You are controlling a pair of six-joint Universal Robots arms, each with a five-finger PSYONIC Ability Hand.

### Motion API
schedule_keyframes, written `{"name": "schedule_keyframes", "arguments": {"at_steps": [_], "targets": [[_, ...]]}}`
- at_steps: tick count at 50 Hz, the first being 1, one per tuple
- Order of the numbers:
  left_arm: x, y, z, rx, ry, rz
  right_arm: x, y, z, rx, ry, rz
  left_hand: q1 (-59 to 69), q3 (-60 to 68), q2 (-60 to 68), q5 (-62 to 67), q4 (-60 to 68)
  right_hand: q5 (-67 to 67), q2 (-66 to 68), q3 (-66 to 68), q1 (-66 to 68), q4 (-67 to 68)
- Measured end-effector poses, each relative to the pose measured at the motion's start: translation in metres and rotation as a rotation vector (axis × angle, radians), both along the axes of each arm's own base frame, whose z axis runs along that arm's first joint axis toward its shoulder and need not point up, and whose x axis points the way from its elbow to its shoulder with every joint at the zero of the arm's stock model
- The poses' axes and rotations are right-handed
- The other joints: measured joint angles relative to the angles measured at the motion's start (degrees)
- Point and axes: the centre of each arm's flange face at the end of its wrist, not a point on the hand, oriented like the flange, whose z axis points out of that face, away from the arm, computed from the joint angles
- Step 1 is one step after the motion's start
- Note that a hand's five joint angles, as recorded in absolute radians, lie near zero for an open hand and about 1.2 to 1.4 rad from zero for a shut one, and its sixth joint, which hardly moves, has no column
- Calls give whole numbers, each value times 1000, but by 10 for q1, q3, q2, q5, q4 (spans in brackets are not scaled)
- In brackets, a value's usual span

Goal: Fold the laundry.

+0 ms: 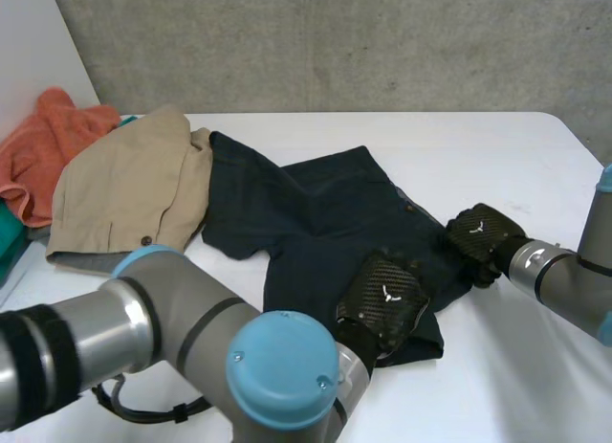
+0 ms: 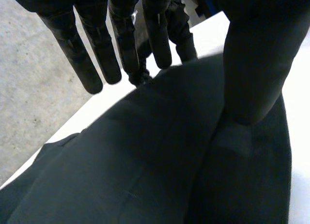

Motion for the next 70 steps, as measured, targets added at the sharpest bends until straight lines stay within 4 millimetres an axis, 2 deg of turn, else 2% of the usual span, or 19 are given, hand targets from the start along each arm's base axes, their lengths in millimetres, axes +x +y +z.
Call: {"name": "schedule_keyframes", "arguments": {"at_steps": [3,5,9,12,18,22,29,32,36,40,46,51,55,59,63,64,65,67,70], "targets": [[-4,-3,-9,-7,-18,-2,1,-3,-4,-6,-12,-6,87,83,84,81,83,209,208,205,153,206],[-6,-4,-13,-13,-26,-3,1,-3,-5,-8,-16,-7,114,110,114,106,109,254,255,254,183,253],[-9,-7,-21,-31,-39,-6,3,-3,-5,-13,-18,-9,203,206,208,203,206,278,262,275,194,280],[-11,-9,-24,-41,-38,-3,2,-3,-4,-13,-16,-14,338,352,356,348,354,278,262,276,194,280],[-9,-14,-15,-62,-18,19,-2,0,4,-18,-2,-40,338,368,372,352,371,278,262,276,194,280],[0,-17,15,-94,25,62,-5,2,18,-35,14,-67,338,368,372,352,371,278,262,276,194,281],[47,-29,102,-184,147,190,-14,16,68,-55,48,-117,338,368,372,352,371,283,262,276,207,282],[70,-32,125,-204,167,232,-16,27,92,-58,54,-121,338,368,373,352,371,283,262,277,208,282],[92,-36,135,-200,152,259,-17,44,116,-51,60,-117,338,370,373,352,371,285,263,277,217,282],[109,-47,125,-153,91,276,-17,63,127,-9,70,-109,338,371,374,352,373,286,263,277,218,282],[115,-68,83,-40,-33,290,-12,67,102,88,115,-106,338,371,374,352,373,286,266,277,218,282],[108,-99,47,19,-116,310,3,51,72,118,197,-113,338,371,374,352,373,287,266,277,232,283],[99,-133,43,-27,-124,333,19,27,65,27,203,-129,338,371,374,352,373,288,266,277,235,283],[84,-184,72,-208,-65,365,45,-12,84,-225,106,-153,338,372,374,352,373,288,266,278,235,283],[67,-232,139,-513,98,413,71,-48,143,-623,-122,-181,338,372,375,352,373,288,266,278,235,283],[67,-235,149,-551,122,420,73,-50,151,-670,-151,-185,338,372,375,352,373,288,266,278,235,283],[65,-245,176,-656,195,442,78,-55,175,-803,-235,-195,338,372,375,352,373,288,266,278,235,283],[66,-252,208,-780,287,468,81,-57,204,-952,-331,-207,338,372,375,352,373,288,266,279,235,283],[71,-254,239,-890,379,493,84,-53,229,-1060,-409,-212,338,372,375,352,373,288,266,279,243,283]]}}
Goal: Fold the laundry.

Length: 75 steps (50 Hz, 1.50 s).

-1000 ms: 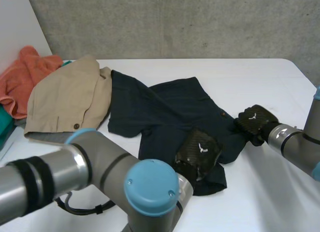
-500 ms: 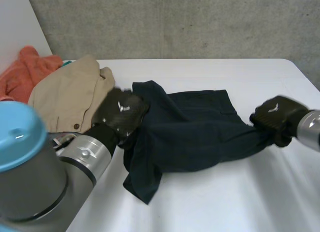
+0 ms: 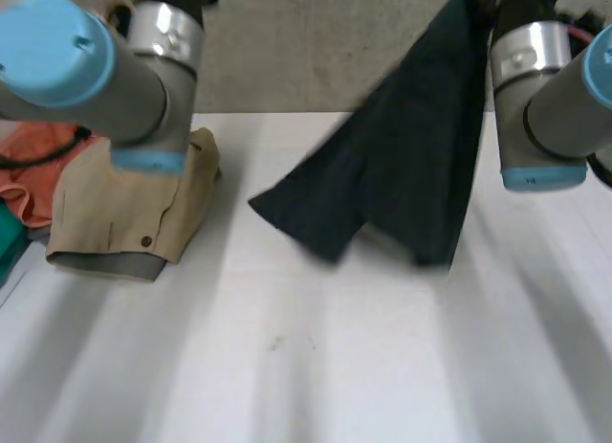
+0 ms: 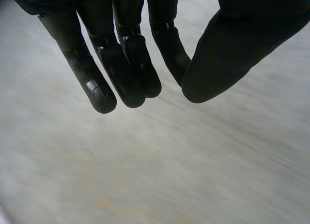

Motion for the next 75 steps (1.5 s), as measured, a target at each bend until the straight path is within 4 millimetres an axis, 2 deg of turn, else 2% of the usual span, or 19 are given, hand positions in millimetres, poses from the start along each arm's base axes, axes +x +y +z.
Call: {"name": "schedule_keyframes", "arguments": {"at_steps": [4,8,10,13,14,23,30,39,46,52,54,56,57,58,60,64,70,73,75], "targets": [[3,3,5,-12,22,-3,5,7,1,21,-1,15,0,0,0,0,0,0,0,0,0,0],[-1,15,-31,151,-20,-49,10,18,-26,185,62,39,-7,-16,-20,-7,-17,0,4,0,0,0],[-3,27,-56,266,-40,-85,10,24,-40,260,91,47,-186,-185,-195,-168,-190,0,6,1,0,0],[-4,44,-84,412,-39,-131,9,32,-52,328,118,52,-218,-218,-227,-202,-225,0,6,1,0,0],[-3,52,-98,484,-30,-150,8,35,-56,350,127,53,-256,-278,-283,-264,-286,0,6,1,0,0],[3,114,-170,964,117,-255,4,55,-52,413,156,65,-394,-418,-423,-411,-429,0,6,1,0,1],[4,146,-195,1218,233,-300,15,85,-40,444,183,121,-432,-464,-468,-456,-473,0,6,1,-1,1],[-12,164,-193,1303,323,-412,33,146,-23,495,208,228,-450,-483,-496,-481,-497,0,6,1,0,1],[-30,170,-196,1305,323,-511,28,173,-5,509,157,266,-453,-483,-496,-481,-497,0,6,1,0,1],[-39,174,-207,1363,387,-560,20,183,3,518,124,273,-477,-482,-494,-480,-496,0,6,1,-1,1],[-39,174,-209,1382,407,-569,19,183,3,521,122,271,-438,-460,-465,-448,-468,0,6,1,-1,1],[-39,175,-212,1404,431,-577,17,182,1,529,121,262,-221,-257,-263,-240,-260,0,6,1,-1,1],[-39,175,-212,1409,437,-578,17,182,0,531,121,259,-170,-196,-204,-192,-211,0,6,1,0,1],[-39,175,-212,1416,446,-578,16,181,0,534,122,255,-36,-73,-75,-57,-73,0,6,1,0,1],[-37,175,-211,1417,456,-577,15,180,-4,544,129,244,-7,-22,-21,-10,-23,0,6,1,-1,1],[-33,173,-199,1392,473,-572,11,177,-11,567,157,222,-7,-3,-2,-3,-3,0,6,1,0,1],[3,150,-145,1221,420,-485,-8,165,-31,659,257,133,-7,-1,-2,-3,-1,0,6,1,-1,1],[26,144,-116,1105,304,-399,-17,163,-42,723,309,99,-7,-1,-2,-1,-1,0,6,1,0,1],[31,142,-110,1066,240,-361,-20,162,-50,762,334,90,-7,-1,-2,1,-1,0,6,1,-1,1]]}}
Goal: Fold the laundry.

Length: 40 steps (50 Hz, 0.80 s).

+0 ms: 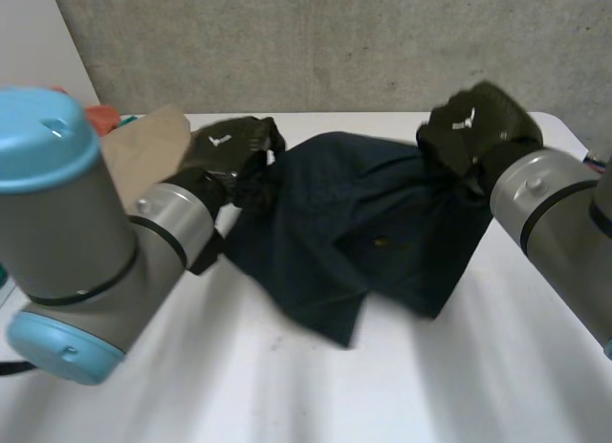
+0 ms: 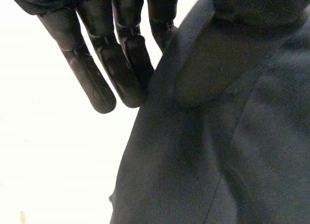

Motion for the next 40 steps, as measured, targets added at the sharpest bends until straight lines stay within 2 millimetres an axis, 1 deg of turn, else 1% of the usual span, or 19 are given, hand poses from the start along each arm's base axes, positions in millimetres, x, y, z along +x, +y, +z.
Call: {"name": "schedule_keyframes", "arguments": {"at_steps": [3,5,9,10,12,14,15,19,22,23,24,25,27,30,33,34,36,37,40], "targets": [[4,-2,4,-66,-105,3,-1,-1,-10,39,24,-3,0,0,0,0,0,0,0,0,0,0],[3,-6,-2,-102,-202,-3,2,-6,-28,102,47,-5,0,1,1,0,0,0,0,0,0,0],[-5,-21,-34,-110,-360,-24,10,-16,-62,188,44,-15,0,1,1,0,0,0,0,0,0,0],[-6,-22,-38,-108,-372,-25,11,-18,-67,197,42,-17,0,1,1,0,0,0,0,0,0,0],[-13,-33,-65,-91,-445,-34,16,-26,-92,245,23,-31,0,1,1,0,0,0,0,0,0,0],[-16,-40,-80,-80,-475,-30,19,-31,-106,266,9,-41,-2,-10,-10,-4,-9,0,0,0,0,0],[-18,-43,-86,-75,-486,-23,21,-34,-114,277,1,-47,-13,-30,-31,-16,-33,0,0,0,0,0],[-19,-51,-96,-72,-499,21,22,-39,-132,295,-16,-61,-264,-275,-281,-248,-275,3,0,0,0,0],[-17,-52,-91,-79,-496,56,22,-39,-136,298,-21,-65,-350,-364,-369,-343,-369,3,0,0,0,0],[-13,-50,-85,-85,-491,78,21,-39,-139,301,-22,-67,-362,-385,-390,-373,-395,3,0,0,0,0],[-13,-50,-85,-85,-491,78,21,-39,-139,301,-22,-67,-362,-385,-390,-373,-395,3,0,0,0,0],[-10,-48,-78,-91,-486,93,20,-38,-140,303,-23,-68,-362,-387,-393,-379,-399,3,0,0,0,0],[-1,-39,-67,-95,-482,110,19,-36,-141,309,-23,-68,-362,-387,-394,-380,-399,3,0,0,0,0],[10,-28,-60,-87,-486,120,17,-34,-141,313,-25,-68,-362,-387,-394,-380,-399,3,0,0,0,0],[19,-22,-60,-73,-495,126,16,-32,-139,314,-28,-68,-362,-387,-394,-380,-399,3,0,0,0,0],[27,-17,-64,-51,-508,131,15,-30,-136,311,-33,-67,-362,-387,-394,-380,-399,3,0,0,0,0],[31,-16,-67,-38,-515,134,15,-29,-135,309,-36,-66,-362,-387,-394,-380,-399,3,0,0,0,0],[38,-13,-75,-8,-530,137,14,-28,-132,304,-41,-65,-362,-387,-394,-380,-399,3,0,0,0,0],[45,-11,-88,39,-543,133,13,-27,-129,299,-45,-65,-362,-387,-394,-380,-399,3,0,0,0,0]]}}
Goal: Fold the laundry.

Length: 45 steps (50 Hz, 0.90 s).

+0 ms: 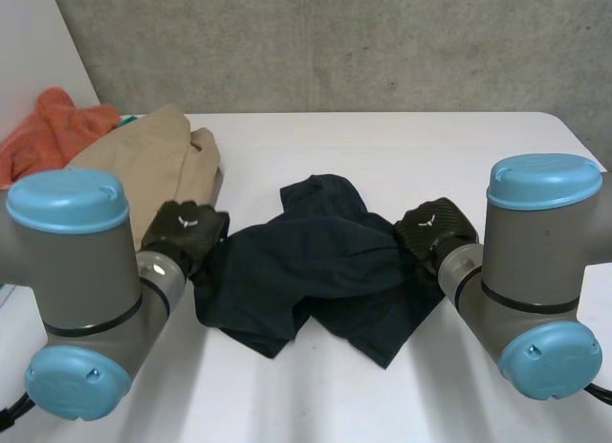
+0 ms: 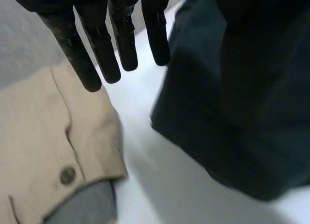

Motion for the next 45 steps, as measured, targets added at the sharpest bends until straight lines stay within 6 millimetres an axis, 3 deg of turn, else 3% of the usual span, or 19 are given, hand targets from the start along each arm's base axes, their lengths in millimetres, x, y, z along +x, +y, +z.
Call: {"name": "schedule_keyframes", "arguments": {"at_steps": [8,12,13,17,23,28,35,40,43,45], "targets": [[0,-9,-30,108,44,-11,-2,1,0,0,1,-4,47,35,40,43,42,0,0,0,0,0],[-5,-18,-38,136,89,-18,-3,1,-2,5,5,-5,336,305,312,310,316,0,0,0,0,0],[-6,-20,-39,137,100,-18,-3,1,-2,6,5,-5,372,367,374,365,376,0,0,0,0,0],[-9,-24,-30,114,129,-19,-4,2,2,-3,9,-3,372,385,391,370,397,0,0,0,0,0],[-7,-18,22,-5,183,-32,-12,1,31,-82,39,6,372,385,391,370,397,0,0,0,0,0],[5,11,91,-133,197,-62,-30,5,86,-250,150,24,372,386,393,370,397,0,0,0,0,0],[26,53,157,-259,99,-111,-46,22,155,-461,270,38,372,387,394,370,399,2,0,0,0,0],[31,62,182,-330,47,-127,-51,30,180,-517,286,36,372,388,394,370,399,7,0,0,0,0],[29,59,188,-351,25,-134,-51,33,183,-509,289,43,372,388,395,370,399,8,0,0,0,0],[23,50,182,-331,9,-140,-49,29,175,-474,297,56,372,388,395,370,399,8,0,0,0,0]]}}
